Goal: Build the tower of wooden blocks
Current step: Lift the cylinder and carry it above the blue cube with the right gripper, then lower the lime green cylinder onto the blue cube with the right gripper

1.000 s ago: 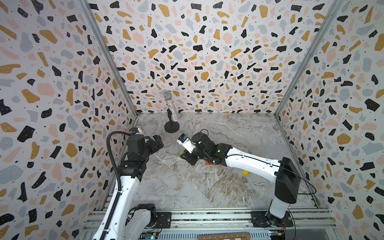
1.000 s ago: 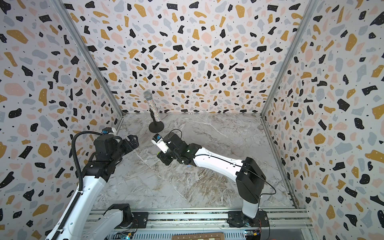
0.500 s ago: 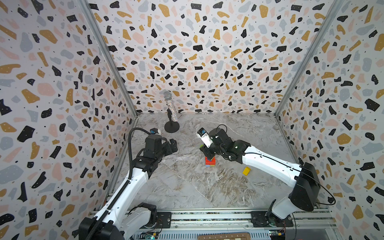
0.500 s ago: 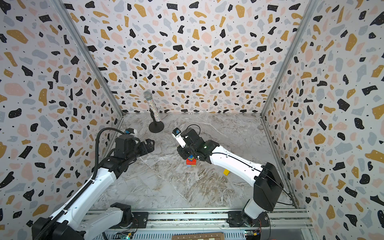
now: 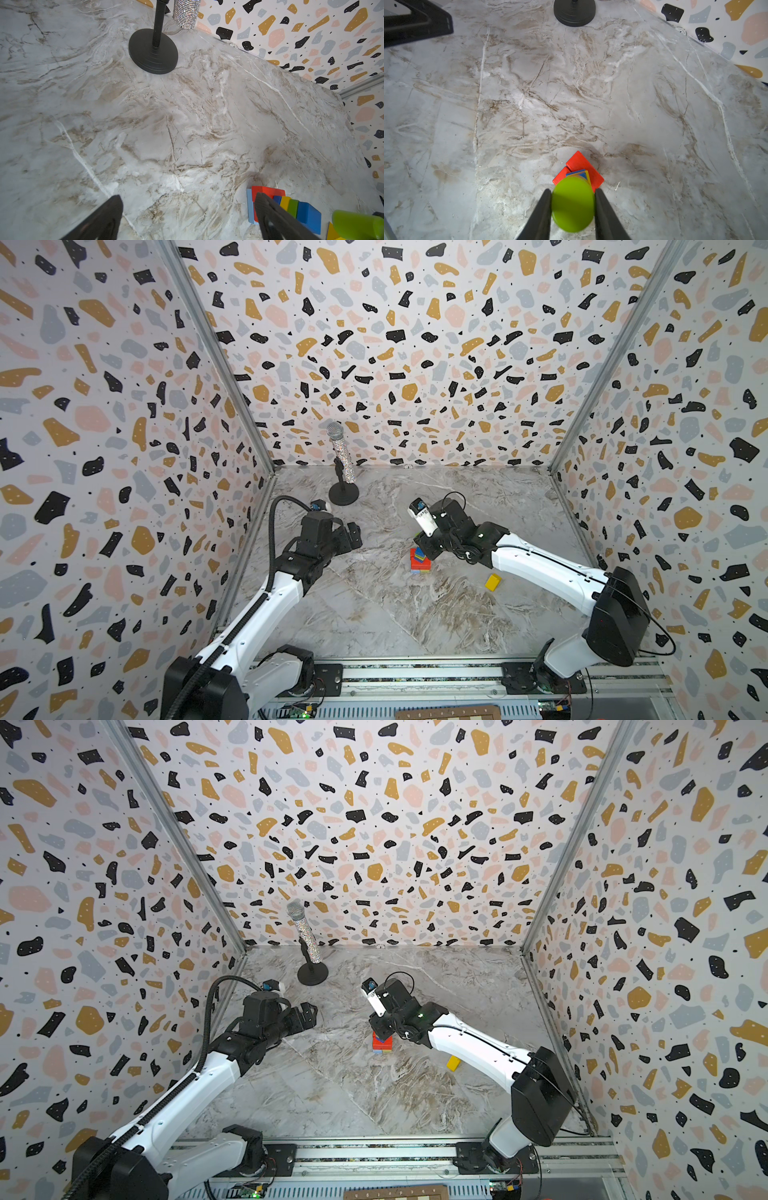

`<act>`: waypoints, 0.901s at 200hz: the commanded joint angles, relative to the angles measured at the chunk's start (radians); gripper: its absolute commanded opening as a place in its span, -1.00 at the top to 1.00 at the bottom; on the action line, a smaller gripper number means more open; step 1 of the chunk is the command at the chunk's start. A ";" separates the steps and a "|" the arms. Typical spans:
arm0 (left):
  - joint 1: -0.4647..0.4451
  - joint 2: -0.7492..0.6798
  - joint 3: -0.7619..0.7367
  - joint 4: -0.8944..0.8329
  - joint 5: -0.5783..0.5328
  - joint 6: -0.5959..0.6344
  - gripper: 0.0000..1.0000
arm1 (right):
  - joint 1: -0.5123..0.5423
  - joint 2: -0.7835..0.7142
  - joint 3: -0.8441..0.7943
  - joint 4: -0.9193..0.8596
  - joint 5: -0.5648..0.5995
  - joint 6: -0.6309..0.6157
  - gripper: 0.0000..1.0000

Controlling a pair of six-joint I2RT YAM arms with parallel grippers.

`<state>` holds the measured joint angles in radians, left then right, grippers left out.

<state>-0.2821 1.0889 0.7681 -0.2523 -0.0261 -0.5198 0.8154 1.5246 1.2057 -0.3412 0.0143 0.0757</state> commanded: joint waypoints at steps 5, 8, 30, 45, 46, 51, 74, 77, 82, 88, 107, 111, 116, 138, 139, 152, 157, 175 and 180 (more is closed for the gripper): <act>-0.003 0.011 0.001 0.035 0.003 0.018 -0.99 | -0.017 -0.051 -0.024 0.032 -0.032 0.025 0.65; -0.003 0.012 0.000 0.035 0.003 0.018 -0.99 | -0.018 -0.052 -0.026 0.035 -0.035 0.024 0.65; -0.003 0.015 0.000 0.038 0.000 0.018 -0.99 | -0.028 -0.057 -0.045 0.050 -0.055 0.030 0.66; -0.003 0.018 0.003 0.036 0.002 0.020 -1.00 | -0.031 -0.054 -0.052 0.055 -0.059 0.030 0.67; -0.003 0.018 0.002 0.036 0.002 0.020 -1.00 | -0.031 -0.054 -0.053 0.056 -0.058 0.030 0.67; -0.003 0.019 0.002 0.037 0.002 0.021 -1.00 | -0.033 -0.053 -0.057 0.057 -0.061 0.029 0.68; -0.003 0.023 0.001 0.035 0.002 0.022 -1.00 | -0.038 -0.051 -0.070 0.078 -0.081 0.030 0.68; -0.003 0.023 0.001 0.036 0.002 0.023 -1.00 | -0.038 -0.051 -0.069 0.080 -0.082 0.030 0.69; -0.003 0.025 0.001 0.035 0.000 0.023 -1.00 | -0.038 -0.049 -0.072 0.082 -0.083 0.031 0.68; -0.003 0.026 0.001 0.035 0.000 0.023 -1.00 | -0.039 -0.047 -0.071 0.084 -0.083 0.031 0.69; -0.002 0.025 0.002 0.033 0.000 0.023 -1.00 | -0.041 -0.044 -0.071 0.085 -0.085 0.031 0.69; -0.003 0.026 0.002 0.033 0.000 0.023 -1.00 | -0.041 -0.045 -0.072 0.086 -0.086 0.031 0.69; -0.003 0.026 0.003 0.033 0.000 0.024 -1.00 | -0.041 -0.047 -0.074 0.089 -0.088 0.032 0.69; -0.003 0.028 0.003 0.036 0.000 0.023 -1.00 | -0.041 -0.046 -0.079 0.095 -0.094 0.032 0.70; -0.003 0.029 0.003 0.036 0.000 0.023 -1.00 | -0.041 -0.046 -0.080 0.095 -0.094 0.032 0.70; -0.003 0.029 0.003 0.035 0.002 0.022 -1.00 | -0.041 -0.041 -0.082 0.097 -0.095 0.033 0.70; -0.003 0.029 0.003 0.035 0.001 0.023 -1.00 | -0.042 -0.040 -0.082 0.098 -0.093 0.033 0.70; -0.003 0.029 0.003 0.031 -0.001 0.023 -1.00 | -0.042 -0.040 -0.085 0.099 -0.091 0.032 0.70; -0.002 0.029 0.002 0.030 -0.001 0.023 -1.00 | -0.042 -0.041 -0.087 0.101 -0.091 0.032 0.70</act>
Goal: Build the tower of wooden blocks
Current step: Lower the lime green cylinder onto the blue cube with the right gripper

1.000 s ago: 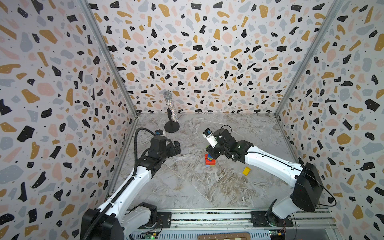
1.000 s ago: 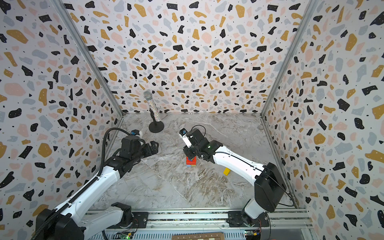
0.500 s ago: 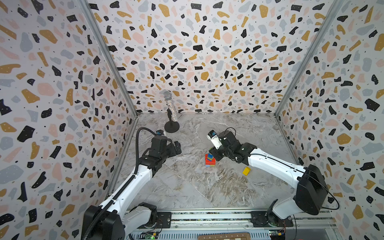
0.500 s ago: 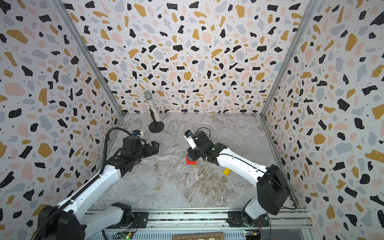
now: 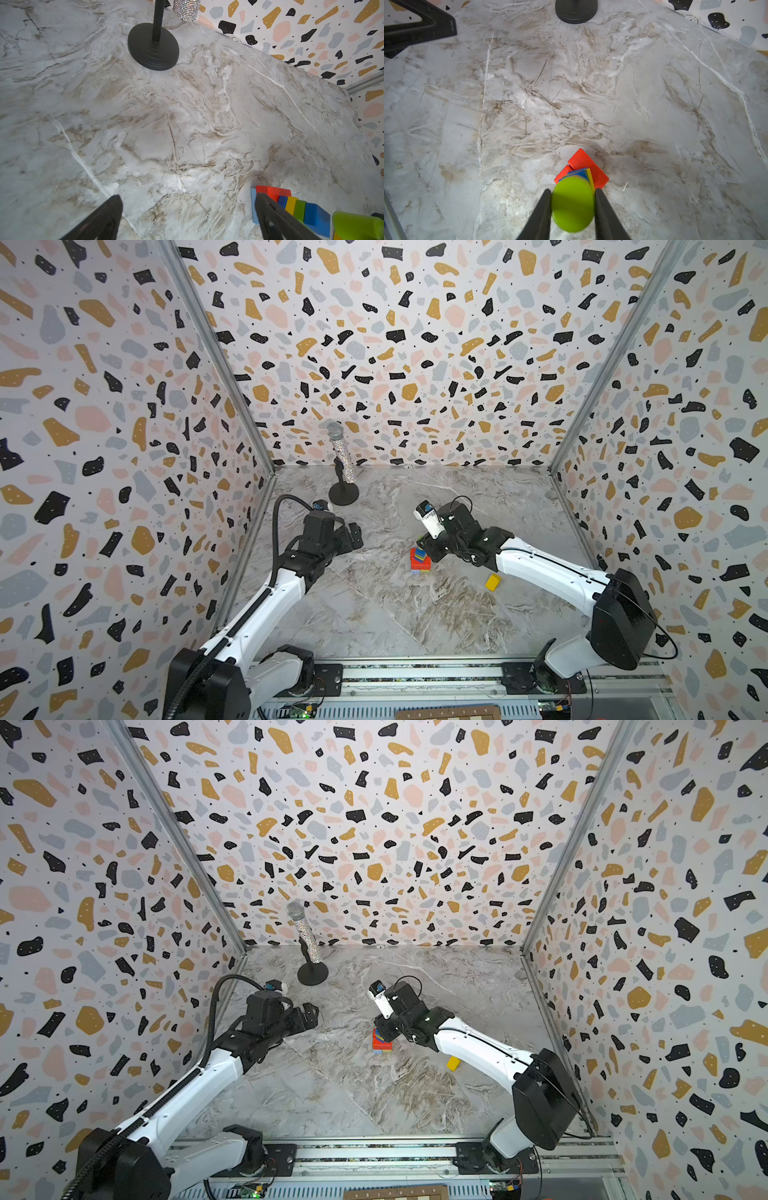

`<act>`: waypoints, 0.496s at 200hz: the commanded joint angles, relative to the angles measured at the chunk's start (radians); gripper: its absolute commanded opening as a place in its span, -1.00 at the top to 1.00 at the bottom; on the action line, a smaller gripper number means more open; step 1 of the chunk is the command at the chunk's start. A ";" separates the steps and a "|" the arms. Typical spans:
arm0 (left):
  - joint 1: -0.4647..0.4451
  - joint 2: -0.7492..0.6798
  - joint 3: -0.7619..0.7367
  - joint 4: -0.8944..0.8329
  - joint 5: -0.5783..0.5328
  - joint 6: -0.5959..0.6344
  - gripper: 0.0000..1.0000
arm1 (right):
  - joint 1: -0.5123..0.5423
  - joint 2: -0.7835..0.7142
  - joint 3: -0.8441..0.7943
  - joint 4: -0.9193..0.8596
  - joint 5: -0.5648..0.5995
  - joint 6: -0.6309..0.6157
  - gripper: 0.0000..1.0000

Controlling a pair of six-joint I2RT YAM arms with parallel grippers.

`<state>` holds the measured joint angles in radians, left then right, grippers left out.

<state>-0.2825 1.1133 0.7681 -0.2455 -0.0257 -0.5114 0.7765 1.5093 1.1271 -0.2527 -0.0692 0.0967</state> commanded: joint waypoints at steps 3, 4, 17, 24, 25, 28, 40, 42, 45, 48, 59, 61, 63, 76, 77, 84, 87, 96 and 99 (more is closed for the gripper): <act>-0.002 0.004 0.002 0.023 -0.002 0.014 -1.00 | -0.003 -0.026 -0.009 0.012 -0.007 0.012 0.70; -0.001 0.004 0.002 0.023 -0.002 0.014 -1.00 | -0.003 -0.026 -0.009 0.012 -0.007 0.012 0.70; -0.003 0.001 0.001 0.023 -0.003 0.015 -1.00 | -0.005 -0.024 -0.012 0.015 -0.007 0.014 0.70; -0.003 0.001 0.000 0.023 -0.003 0.014 -1.00 | -0.004 -0.023 -0.012 0.017 -0.006 0.013 0.70; -0.003 0.001 0.000 0.023 -0.003 0.014 -1.00 | -0.004 -0.023 -0.012 0.018 -0.007 0.013 0.70; -0.003 0.000 0.000 0.024 -0.005 0.014 -1.00 | -0.005 -0.022 -0.013 0.018 -0.008 0.015 0.71; -0.002 -0.001 0.001 0.023 -0.005 0.014 -1.00 | -0.004 -0.018 -0.014 0.020 -0.009 0.016 0.71; -0.003 -0.001 0.000 0.022 -0.005 0.015 -1.00 | -0.004 -0.019 -0.015 0.021 -0.008 0.017 0.71; -0.002 -0.001 0.001 0.023 -0.005 0.015 -1.00 | -0.004 -0.018 -0.015 0.021 -0.010 0.017 0.71; -0.003 -0.002 0.000 0.023 -0.005 0.016 -1.00 | -0.005 -0.017 -0.015 0.023 -0.012 0.017 0.71; -0.003 -0.001 -0.001 0.022 -0.005 0.014 -1.00 | -0.005 -0.016 -0.015 0.026 -0.015 0.019 0.71; -0.003 -0.001 -0.001 0.022 -0.005 0.014 -1.00 | -0.005 -0.015 -0.015 0.025 -0.016 0.020 0.71; -0.003 -0.001 -0.001 0.022 -0.005 0.014 -1.00 | -0.004 -0.014 -0.015 0.025 -0.017 0.020 0.70; -0.003 0.001 -0.002 0.022 -0.005 0.014 -1.00 | -0.004 -0.014 -0.016 0.027 -0.018 0.021 0.71; -0.003 0.001 -0.003 0.023 -0.005 0.013 -1.00 | -0.004 -0.014 -0.016 0.027 -0.018 0.021 0.71; -0.003 0.000 -0.003 0.023 -0.005 0.013 -1.00 | -0.005 -0.014 -0.018 0.027 -0.018 0.022 0.71; -0.002 0.001 -0.003 0.023 -0.005 0.014 -1.00 | -0.005 -0.014 -0.018 0.028 -0.019 0.022 0.71; -0.002 0.000 -0.003 0.024 -0.005 0.014 -1.00 | -0.005 -0.014 -0.021 0.033 -0.021 0.022 0.71; -0.002 0.000 -0.002 0.024 -0.005 0.014 -1.00 | -0.005 -0.013 -0.022 0.033 -0.021 0.023 0.70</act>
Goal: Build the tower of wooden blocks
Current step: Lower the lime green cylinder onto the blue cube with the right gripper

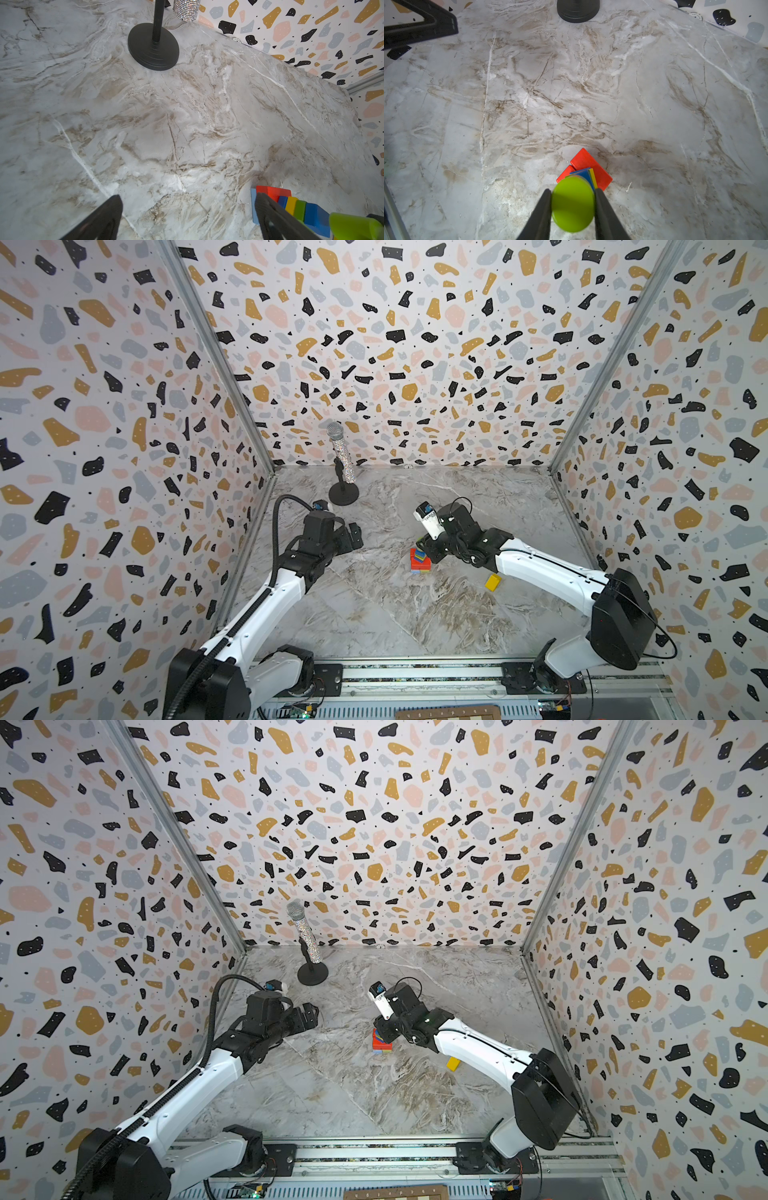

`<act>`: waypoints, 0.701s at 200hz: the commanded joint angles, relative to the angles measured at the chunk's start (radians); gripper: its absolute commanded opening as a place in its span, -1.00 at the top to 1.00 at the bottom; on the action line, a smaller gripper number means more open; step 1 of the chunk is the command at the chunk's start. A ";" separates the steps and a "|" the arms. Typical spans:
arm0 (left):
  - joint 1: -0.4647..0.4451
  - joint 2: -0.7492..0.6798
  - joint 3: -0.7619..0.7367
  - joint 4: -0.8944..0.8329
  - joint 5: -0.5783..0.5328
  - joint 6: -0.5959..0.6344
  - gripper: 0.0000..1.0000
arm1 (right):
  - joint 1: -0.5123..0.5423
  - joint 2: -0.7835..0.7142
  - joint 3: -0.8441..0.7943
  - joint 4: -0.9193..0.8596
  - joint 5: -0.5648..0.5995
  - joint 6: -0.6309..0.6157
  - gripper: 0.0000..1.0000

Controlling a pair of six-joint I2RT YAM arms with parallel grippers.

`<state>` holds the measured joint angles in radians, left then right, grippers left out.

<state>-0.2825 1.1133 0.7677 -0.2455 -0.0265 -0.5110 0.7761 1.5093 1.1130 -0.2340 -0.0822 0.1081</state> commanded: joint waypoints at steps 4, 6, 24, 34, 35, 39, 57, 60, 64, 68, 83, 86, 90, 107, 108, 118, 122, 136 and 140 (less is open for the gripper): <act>-0.002 0.001 0.000 0.023 -0.005 0.014 -1.00 | -0.005 -0.013 -0.008 0.015 -0.008 0.011 0.71; -0.003 0.001 0.000 0.023 -0.004 0.014 -1.00 | -0.005 -0.012 -0.008 0.015 -0.008 0.011 0.70; -0.002 -0.001 0.000 0.020 -0.006 0.014 -1.00 | -0.004 -0.008 -0.012 0.016 -0.007 0.012 0.71; -0.003 -0.001 0.000 0.020 -0.007 0.013 -1.00 | -0.004 -0.006 -0.013 0.018 -0.007 0.010 0.71; -0.003 -0.001 -0.001 0.020 -0.007 0.014 -1.00 | -0.004 -0.006 -0.013 0.019 -0.008 0.011 0.71; -0.003 0.000 -0.001 0.020 -0.007 0.014 -1.00 | -0.004 -0.006 -0.014 0.019 -0.008 0.011 0.71; -0.002 -0.001 -0.002 0.020 -0.008 0.013 -1.00 | -0.004 -0.006 -0.015 0.022 -0.008 0.012 0.71; -0.002 0.000 -0.002 0.020 -0.007 0.014 -1.00 | -0.004 -0.006 -0.016 0.023 -0.008 0.012 0.71; -0.003 -0.001 -0.002 0.020 -0.007 0.013 -1.00 | -0.005 -0.005 -0.016 0.023 -0.008 0.012 0.71; -0.003 -0.001 -0.003 0.020 -0.009 0.013 -1.00 | -0.005 -0.006 -0.016 0.024 -0.008 0.013 0.71; -0.003 0.000 -0.002 0.020 -0.010 0.014 -1.00 | -0.004 -0.003 -0.018 0.025 -0.008 0.014 0.71; -0.003 0.000 -0.003 0.020 -0.010 0.013 -1.00 | -0.004 -0.004 -0.018 0.025 -0.008 0.016 0.71; -0.002 0.000 -0.002 0.020 -0.010 0.013 -1.00 | -0.005 -0.003 -0.019 0.026 -0.010 0.015 0.71; -0.002 0.001 -0.002 0.021 -0.011 0.013 -1.00 | -0.003 -0.001 -0.022 0.030 -0.010 0.016 0.70; -0.001 0.002 -0.002 0.020 -0.011 0.013 -1.00 | -0.003 -0.001 -0.021 0.030 -0.009 0.016 0.70; -0.003 0.000 -0.002 0.020 -0.010 0.013 -1.00 | -0.004 0.000 -0.021 0.028 -0.010 0.016 0.70; -0.003 0.000 -0.002 0.020 -0.011 0.014 -1.00 | -0.004 -0.001 -0.021 0.028 -0.010 0.016 0.70; -0.003 0.001 -0.002 0.019 -0.012 0.014 -1.00 | -0.005 0.000 -0.022 0.027 -0.011 0.017 0.69; -0.003 0.001 -0.002 0.019 -0.012 0.013 -1.00 | -0.004 -0.001 -0.022 0.029 -0.011 0.018 0.69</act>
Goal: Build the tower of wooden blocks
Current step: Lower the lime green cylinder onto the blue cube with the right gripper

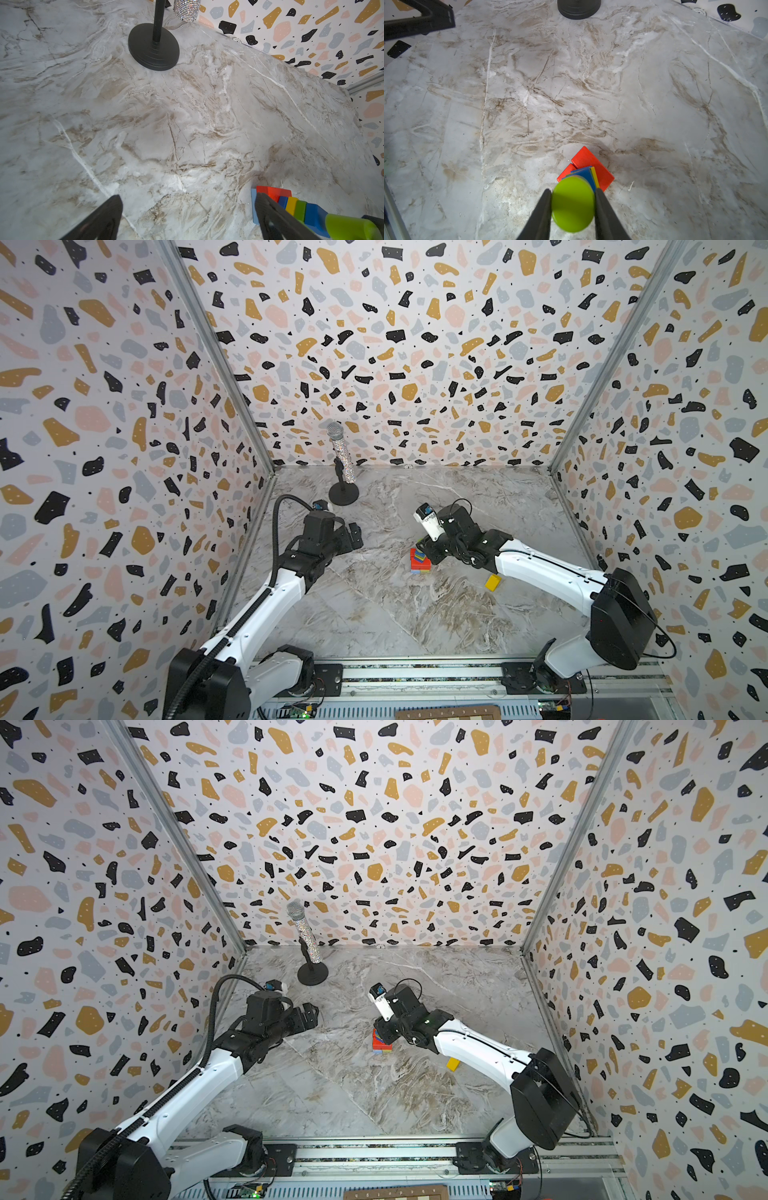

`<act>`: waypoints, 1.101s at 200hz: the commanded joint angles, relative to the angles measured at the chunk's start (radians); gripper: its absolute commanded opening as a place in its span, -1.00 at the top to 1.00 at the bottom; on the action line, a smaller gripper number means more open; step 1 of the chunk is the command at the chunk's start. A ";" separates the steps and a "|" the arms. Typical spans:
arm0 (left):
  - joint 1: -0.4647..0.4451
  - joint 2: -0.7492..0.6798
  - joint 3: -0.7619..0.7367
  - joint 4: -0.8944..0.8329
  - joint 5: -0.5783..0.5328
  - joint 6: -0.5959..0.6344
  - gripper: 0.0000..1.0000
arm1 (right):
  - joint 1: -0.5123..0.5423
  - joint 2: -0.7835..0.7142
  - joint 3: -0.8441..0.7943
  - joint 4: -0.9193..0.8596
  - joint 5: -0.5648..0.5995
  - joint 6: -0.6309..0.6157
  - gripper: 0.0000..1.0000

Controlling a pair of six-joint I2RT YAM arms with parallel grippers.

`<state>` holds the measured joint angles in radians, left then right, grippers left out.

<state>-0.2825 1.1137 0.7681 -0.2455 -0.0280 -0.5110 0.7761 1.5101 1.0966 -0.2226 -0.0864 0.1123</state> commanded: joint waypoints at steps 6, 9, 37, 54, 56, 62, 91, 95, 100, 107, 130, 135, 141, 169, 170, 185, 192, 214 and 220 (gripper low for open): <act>-0.002 0.000 -0.002 0.020 -0.010 0.014 -1.00 | -0.005 -0.002 -0.006 0.018 -0.009 0.013 0.69; -0.003 0.001 -0.003 0.019 -0.010 0.014 -1.00 | -0.004 -0.002 -0.006 0.018 -0.009 0.013 0.69; -0.003 0.001 -0.003 0.018 -0.012 0.013 -1.00 | -0.004 -0.001 -0.007 0.018 -0.009 0.014 0.64; -0.002 -0.002 -0.003 0.018 -0.012 0.013 -1.00 | -0.004 -0.001 -0.011 0.018 -0.006 0.014 0.56; -0.002 -0.002 -0.003 0.018 -0.012 0.014 -1.00 | -0.004 -0.001 -0.011 0.018 -0.006 0.013 0.56; -0.002 -0.002 -0.003 0.018 -0.012 0.014 -1.00 | -0.004 -0.001 -0.010 0.018 -0.006 0.013 0.55; -0.003 -0.003 -0.003 0.018 -0.012 0.013 -1.00 | -0.005 -0.003 -0.011 0.018 -0.005 0.014 0.53; -0.002 -0.003 -0.001 0.017 -0.012 0.014 -1.00 | -0.005 -0.002 -0.011 0.018 -0.005 0.012 0.53; -0.002 -0.003 -0.001 0.017 -0.012 0.014 -1.00 | -0.005 -0.002 -0.009 0.017 -0.006 0.013 0.53; -0.002 -0.003 0.000 0.018 -0.012 0.014 -1.00 | -0.004 -0.002 -0.008 0.016 -0.005 0.013 0.53; -0.003 -0.002 0.002 0.018 -0.012 0.013 -1.00 | -0.004 -0.002 -0.005 0.015 -0.005 0.013 0.51; -0.002 -0.001 0.002 0.017 -0.012 0.013 -1.00 | -0.005 -0.001 -0.004 0.013 -0.005 0.013 0.48; -0.003 -0.002 0.003 0.018 -0.012 0.013 -1.00 | -0.004 0.000 -0.004 0.011 -0.006 0.011 0.45; -0.002 -0.003 0.002 0.016 -0.012 0.015 -1.00 | -0.005 0.002 -0.004 0.010 -0.004 0.012 0.42; -0.003 -0.003 0.002 0.016 -0.012 0.015 -1.00 | -0.005 0.002 -0.004 0.010 -0.004 0.011 0.42; -0.003 -0.003 0.002 0.016 -0.014 0.015 -1.00 | -0.004 0.004 -0.004 0.010 -0.003 0.010 0.42; -0.002 -0.003 0.002 0.017 -0.013 0.015 -1.00 | -0.005 0.005 -0.004 0.010 -0.002 0.010 0.42; -0.002 -0.003 0.002 0.015 -0.014 0.015 -1.00 | -0.005 0.004 -0.005 0.012 -0.001 0.010 0.41; -0.002 -0.002 0.003 0.016 -0.014 0.015 -1.00 | -0.005 0.004 -0.006 0.011 -0.001 0.010 0.40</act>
<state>-0.2825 1.1133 0.7681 -0.2459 -0.0349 -0.5102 0.7761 1.5154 1.0920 -0.2089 -0.0864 0.1154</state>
